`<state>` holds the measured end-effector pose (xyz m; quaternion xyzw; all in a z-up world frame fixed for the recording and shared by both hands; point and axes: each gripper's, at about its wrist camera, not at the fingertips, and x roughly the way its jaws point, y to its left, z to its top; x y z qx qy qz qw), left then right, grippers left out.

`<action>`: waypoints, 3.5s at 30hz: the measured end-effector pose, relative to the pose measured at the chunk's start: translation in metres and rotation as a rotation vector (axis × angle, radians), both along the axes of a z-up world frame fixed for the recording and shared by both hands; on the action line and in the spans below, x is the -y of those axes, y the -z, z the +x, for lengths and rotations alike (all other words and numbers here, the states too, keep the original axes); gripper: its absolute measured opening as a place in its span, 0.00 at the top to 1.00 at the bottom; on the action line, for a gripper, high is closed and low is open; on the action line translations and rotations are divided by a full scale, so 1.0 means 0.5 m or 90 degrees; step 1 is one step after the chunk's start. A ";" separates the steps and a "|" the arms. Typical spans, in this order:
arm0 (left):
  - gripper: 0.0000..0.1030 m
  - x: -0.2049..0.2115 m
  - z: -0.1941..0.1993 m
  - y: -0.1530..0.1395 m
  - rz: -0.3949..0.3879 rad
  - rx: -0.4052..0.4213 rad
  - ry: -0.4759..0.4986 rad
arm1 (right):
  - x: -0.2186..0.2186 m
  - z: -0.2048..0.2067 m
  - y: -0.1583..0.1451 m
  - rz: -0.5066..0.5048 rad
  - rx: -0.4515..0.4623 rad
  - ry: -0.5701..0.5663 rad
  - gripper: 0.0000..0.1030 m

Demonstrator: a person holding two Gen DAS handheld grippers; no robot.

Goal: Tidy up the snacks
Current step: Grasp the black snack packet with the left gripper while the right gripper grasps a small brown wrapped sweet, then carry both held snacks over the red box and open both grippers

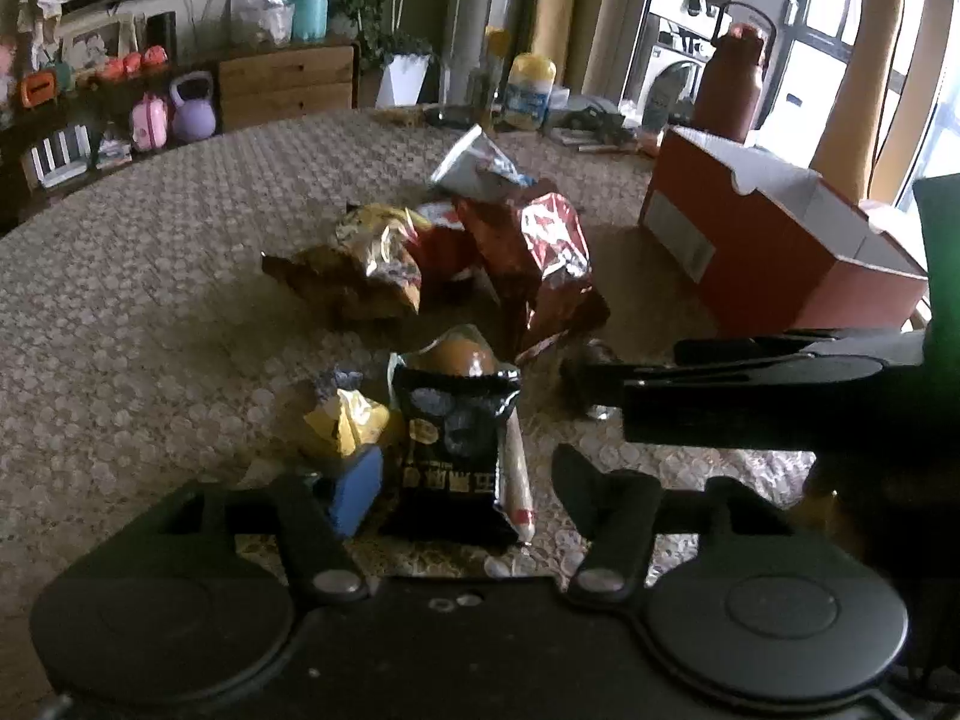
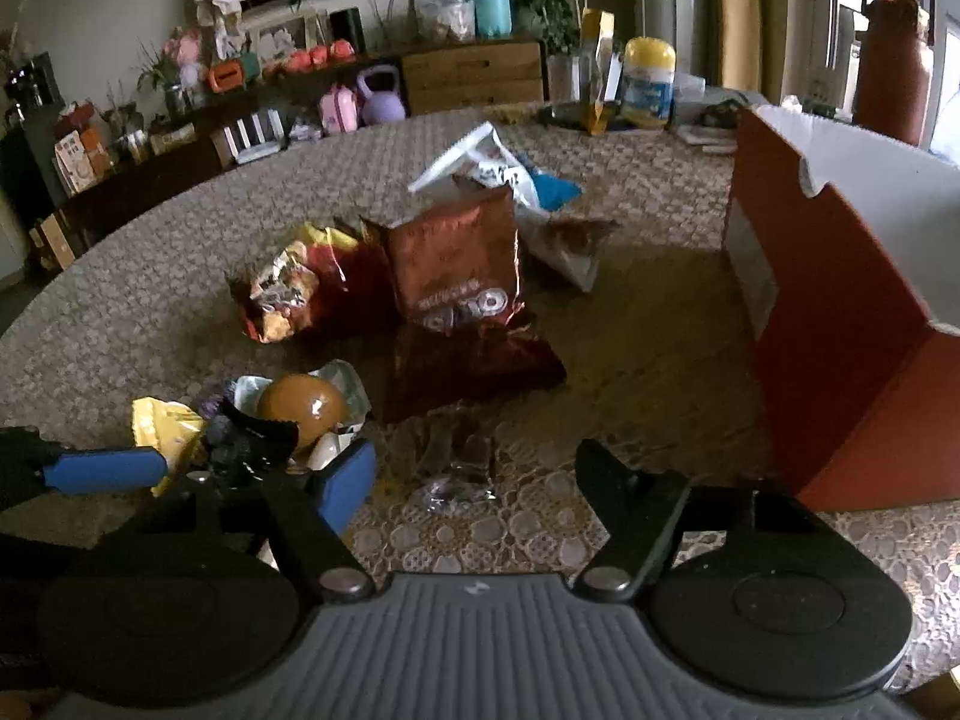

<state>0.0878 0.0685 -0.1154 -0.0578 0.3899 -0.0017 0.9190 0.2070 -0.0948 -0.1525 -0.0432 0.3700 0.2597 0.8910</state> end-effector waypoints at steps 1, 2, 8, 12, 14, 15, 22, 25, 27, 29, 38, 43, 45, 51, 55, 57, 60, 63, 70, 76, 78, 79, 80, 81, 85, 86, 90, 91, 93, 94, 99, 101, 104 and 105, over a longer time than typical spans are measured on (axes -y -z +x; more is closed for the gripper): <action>0.42 0.001 0.004 0.004 0.002 -0.002 -0.001 | -0.003 0.004 0.004 -0.002 -0.003 0.000 0.32; 0.43 0.002 0.006 0.008 0.002 -0.003 0.000 | -0.004 0.006 0.008 -0.003 -0.007 -0.001 0.34; 0.50 -0.009 0.023 0.025 -0.006 -0.019 -0.018 | -0.004 0.013 0.023 0.000 -0.025 0.006 0.44; 0.56 -0.015 0.027 0.028 -0.019 -0.021 -0.024 | -0.004 0.015 0.021 0.005 -0.026 0.009 0.53; 0.61 -0.018 0.029 0.028 -0.026 -0.021 -0.027 | -0.004 0.016 0.019 0.015 -0.032 0.001 0.61; 0.62 -0.021 0.029 0.027 -0.034 -0.021 -0.030 | -0.005 0.015 0.019 0.018 -0.033 -0.002 0.64; 0.73 -0.026 0.027 0.021 -0.034 -0.021 -0.040 | -0.003 0.007 0.012 0.018 -0.027 0.002 0.68; 0.73 -0.027 0.024 0.013 -0.036 -0.015 -0.044 | 0.005 -0.002 -0.001 0.025 -0.019 0.002 0.68; 0.73 -0.026 0.020 0.004 -0.032 -0.009 -0.045 | 0.010 -0.010 -0.012 0.031 -0.015 0.000 0.68; 0.73 -0.022 0.015 -0.009 -0.030 0.000 -0.042 | 0.018 -0.019 -0.026 0.038 -0.011 -0.003 0.68; 0.73 0.017 -0.006 -0.087 -0.011 0.035 -0.017 | 0.065 -0.068 -0.102 0.056 0.019 -0.012 0.68; 0.73 0.058 -0.010 -0.127 -0.007 0.053 0.017 | 0.102 -0.094 -0.141 0.063 0.041 -0.007 0.68; 0.73 0.076 -0.010 -0.145 -0.003 0.065 0.033 | 0.116 -0.104 -0.157 0.066 0.051 -0.005 0.68; 0.73 0.129 0.001 -0.190 -0.001 0.094 0.078 | 0.167 -0.125 -0.212 0.073 0.097 0.004 0.68; 0.73 0.168 0.019 -0.218 0.007 0.114 0.105 | 0.199 -0.126 -0.239 0.067 0.120 0.016 0.68; 0.73 0.187 0.033 -0.232 0.011 0.122 0.118 | 0.217 -0.120 -0.249 0.064 0.128 0.028 0.68; 0.73 0.216 0.060 -0.247 0.017 0.128 0.131 | 0.244 -0.109 -0.260 0.062 0.138 0.047 0.68; 0.73 0.243 0.086 -0.263 0.018 0.134 0.149 | 0.274 -0.089 -0.271 0.062 0.147 0.067 0.68; 0.73 0.316 0.156 -0.289 0.034 0.141 0.185 | 0.340 -0.037 -0.274 0.050 0.150 0.115 0.68; 0.73 0.377 0.218 -0.278 0.046 0.133 0.216 | 0.397 0.012 -0.261 0.029 0.141 0.157 0.68; 0.73 0.399 0.240 -0.269 0.051 0.122 0.219 | 0.415 0.033 -0.255 0.022 0.134 0.167 0.68; 0.73 0.411 0.253 -0.263 0.052 0.116 0.222 | 0.421 0.043 -0.254 0.020 0.129 0.170 0.68; 0.73 0.419 0.262 -0.260 0.053 0.112 0.224 | 0.429 0.055 -0.250 0.018 0.123 0.173 0.68; 0.73 0.429 0.273 -0.255 0.055 0.108 0.226 | 0.437 0.067 -0.245 0.016 0.118 0.179 0.68; 0.73 0.463 0.318 -0.236 0.053 0.084 0.231 | 0.460 0.107 -0.227 0.003 0.101 0.195 0.68; 0.73 0.470 0.327 -0.230 0.055 0.079 0.232 | 0.465 0.115 -0.221 0.000 0.098 0.197 0.68; 0.73 0.491 0.372 -0.200 0.064 0.051 0.230 | 0.480 0.150 -0.203 -0.008 0.077 0.204 0.68; 0.73 0.496 0.384 -0.192 0.063 0.041 0.230 | 0.484 0.158 -0.197 -0.011 0.072 0.206 0.68; 0.73 0.503 0.405 -0.176 0.062 0.023 0.229 | 0.488 0.175 -0.186 -0.017 0.058 0.209 0.68; 0.73 0.508 0.414 -0.167 0.064 0.013 0.229 | 0.490 0.182 -0.182 -0.022 0.052 0.207 0.68; 0.73 0.530 0.448 -0.128 0.077 -0.029 0.240 | 0.504 0.217 -0.148 -0.032 0.020 0.216 0.68; 0.73 0.538 0.458 -0.116 0.082 -0.041 0.247 | 0.502 0.225 -0.139 -0.042 0.011 0.214 0.68; 0.73 0.548 0.471 -0.097 0.091 -0.062 0.251 | 0.498 0.234 -0.125 -0.060 -0.002 0.209 0.68; 0.73 0.551 0.475 -0.089 0.093 -0.072 0.254 | 0.497 0.236 -0.121 -0.066 -0.006 0.208 0.68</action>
